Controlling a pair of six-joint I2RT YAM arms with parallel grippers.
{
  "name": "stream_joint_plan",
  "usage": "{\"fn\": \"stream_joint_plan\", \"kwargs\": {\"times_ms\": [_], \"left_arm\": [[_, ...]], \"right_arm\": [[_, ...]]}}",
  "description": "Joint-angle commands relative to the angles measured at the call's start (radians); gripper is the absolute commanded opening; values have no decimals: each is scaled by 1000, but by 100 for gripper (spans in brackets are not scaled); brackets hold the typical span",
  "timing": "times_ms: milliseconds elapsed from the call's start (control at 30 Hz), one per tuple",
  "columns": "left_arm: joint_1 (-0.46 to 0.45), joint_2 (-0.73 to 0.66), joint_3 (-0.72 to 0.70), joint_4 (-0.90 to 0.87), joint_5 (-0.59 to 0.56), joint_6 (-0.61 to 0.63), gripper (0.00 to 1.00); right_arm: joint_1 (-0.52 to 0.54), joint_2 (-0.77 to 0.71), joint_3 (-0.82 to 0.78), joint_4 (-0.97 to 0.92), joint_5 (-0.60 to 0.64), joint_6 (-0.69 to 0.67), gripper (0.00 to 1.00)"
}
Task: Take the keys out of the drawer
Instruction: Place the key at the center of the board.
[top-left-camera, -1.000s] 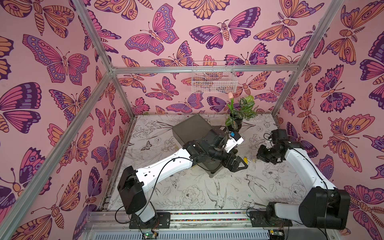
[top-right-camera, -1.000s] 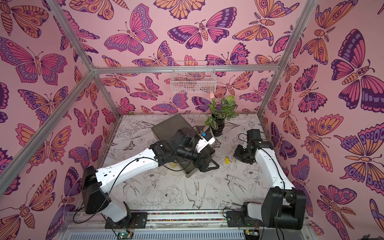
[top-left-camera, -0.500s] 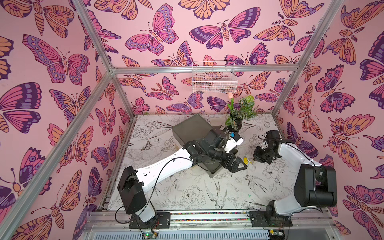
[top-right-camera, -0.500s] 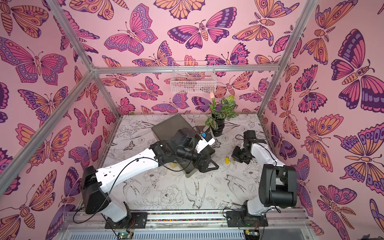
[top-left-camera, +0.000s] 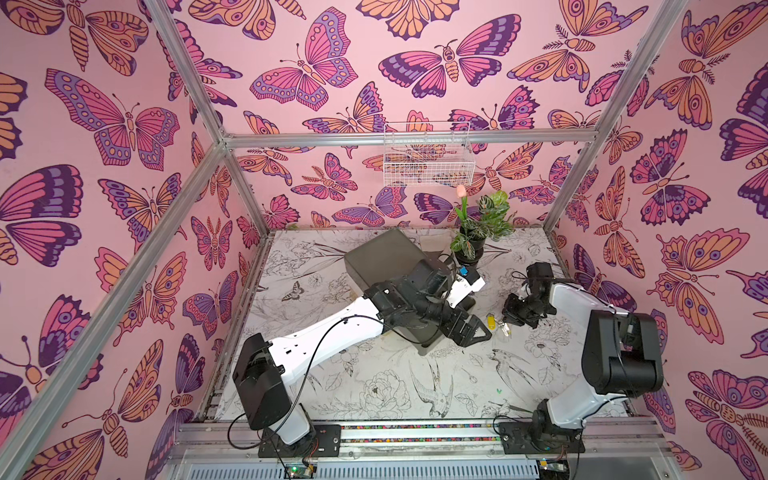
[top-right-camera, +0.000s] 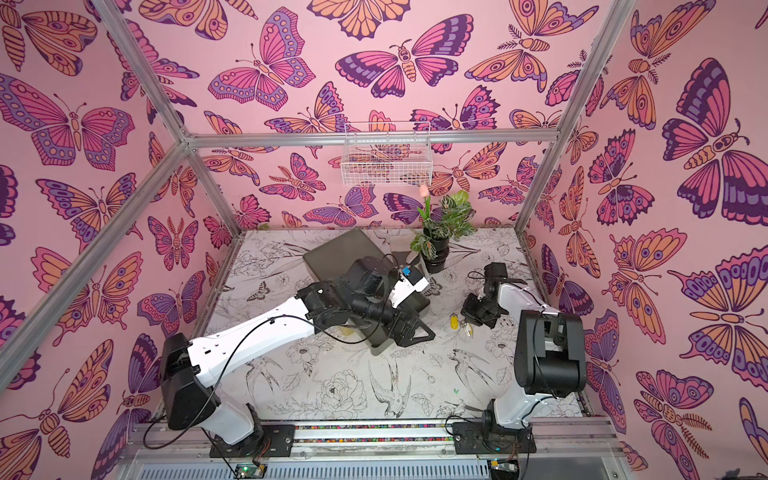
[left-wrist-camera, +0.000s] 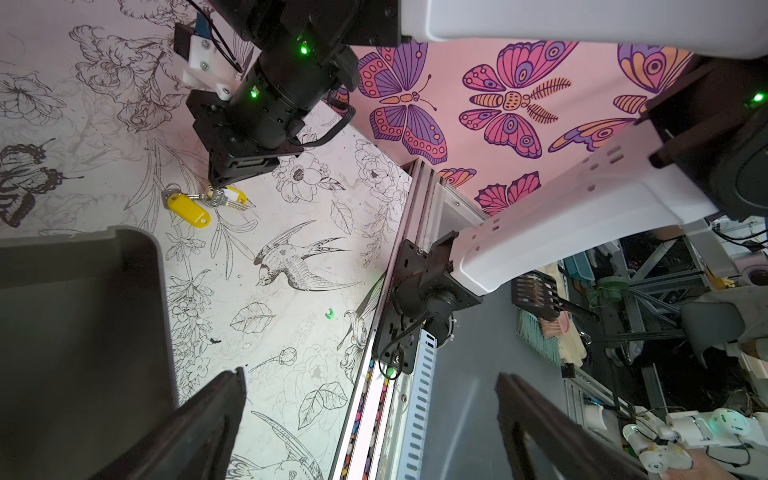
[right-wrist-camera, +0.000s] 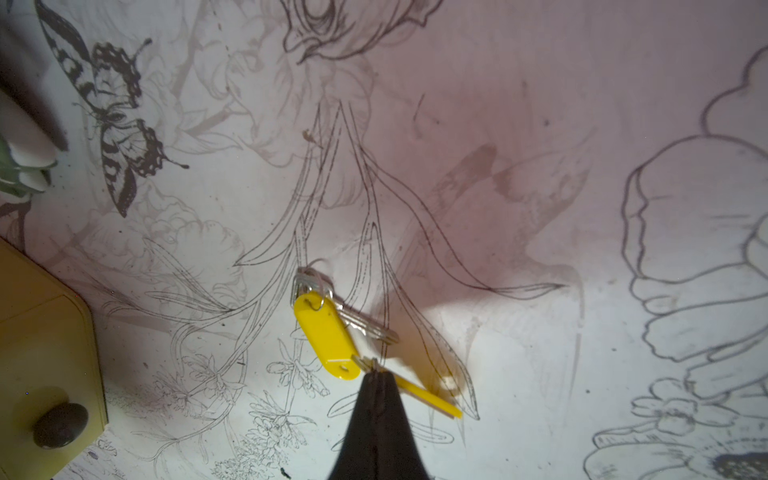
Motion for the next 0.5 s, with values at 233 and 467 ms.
{"fn": "stream_joint_plan", "kwargs": {"times_ms": [233, 467], "left_arm": [[3, -45, -33, -17, -34, 29, 100], [5, -64, -42, -18, -57, 35, 100]], "right_arm": [[-7, 54, 31, 31, -7, 12, 0], [-7, 87, 87, 27, -15, 20, 0]]}}
